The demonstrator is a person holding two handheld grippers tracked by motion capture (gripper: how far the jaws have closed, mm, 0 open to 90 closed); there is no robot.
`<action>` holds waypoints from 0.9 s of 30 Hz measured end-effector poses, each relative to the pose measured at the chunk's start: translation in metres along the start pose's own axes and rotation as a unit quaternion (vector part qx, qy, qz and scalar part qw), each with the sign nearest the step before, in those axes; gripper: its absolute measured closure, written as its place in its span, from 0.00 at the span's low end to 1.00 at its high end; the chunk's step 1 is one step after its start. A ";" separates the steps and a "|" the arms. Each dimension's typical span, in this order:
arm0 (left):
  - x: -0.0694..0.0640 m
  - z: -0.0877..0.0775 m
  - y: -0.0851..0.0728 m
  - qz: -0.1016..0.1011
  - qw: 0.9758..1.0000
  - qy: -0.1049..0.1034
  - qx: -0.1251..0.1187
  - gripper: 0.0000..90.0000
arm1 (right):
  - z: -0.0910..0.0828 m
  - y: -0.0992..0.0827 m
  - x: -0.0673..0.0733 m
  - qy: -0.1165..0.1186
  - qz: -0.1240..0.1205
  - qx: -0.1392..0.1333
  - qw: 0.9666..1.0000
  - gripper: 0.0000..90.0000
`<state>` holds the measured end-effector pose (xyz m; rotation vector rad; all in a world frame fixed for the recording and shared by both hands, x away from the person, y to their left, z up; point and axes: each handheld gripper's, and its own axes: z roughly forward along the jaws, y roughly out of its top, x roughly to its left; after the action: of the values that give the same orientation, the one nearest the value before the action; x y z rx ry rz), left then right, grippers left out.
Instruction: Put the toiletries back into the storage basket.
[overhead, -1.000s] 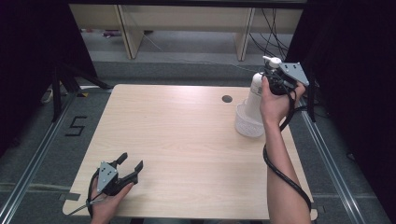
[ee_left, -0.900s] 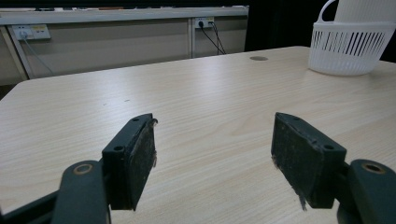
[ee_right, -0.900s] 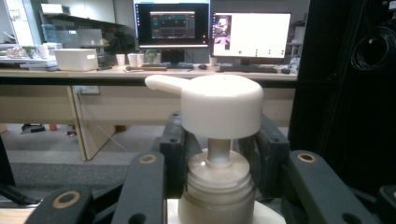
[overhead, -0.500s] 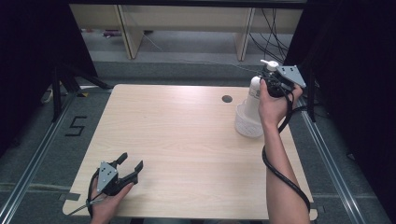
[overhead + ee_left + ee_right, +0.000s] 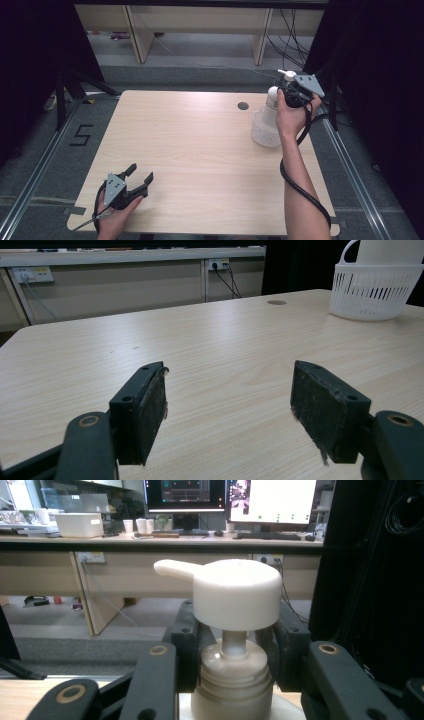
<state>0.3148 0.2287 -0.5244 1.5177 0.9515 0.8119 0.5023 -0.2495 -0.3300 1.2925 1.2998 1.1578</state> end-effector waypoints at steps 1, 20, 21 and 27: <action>0.000 0.000 0.000 0.000 1.000 0.000 0.000 0.33 | 0.000 -0.002 0.000 0.002 -0.005 0.002 1.000 0.71; 0.000 0.000 0.000 0.001 1.000 -0.001 -0.001 0.33 | 0.009 -0.025 0.000 0.003 -0.006 0.028 1.000 0.70; 0.000 0.000 0.000 0.001 1.000 -0.001 -0.001 0.33 | 0.009 -0.026 0.001 0.003 -0.003 0.030 1.000 0.70; 0.000 0.000 0.000 0.001 1.000 -0.001 -0.001 0.33 | 0.011 -0.032 0.001 0.008 -0.007 0.041 0.999 0.70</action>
<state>0.3147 0.2287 -0.5245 1.5183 0.9482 0.8111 0.5091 -0.2480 -0.3634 1.3336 1.3777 1.1177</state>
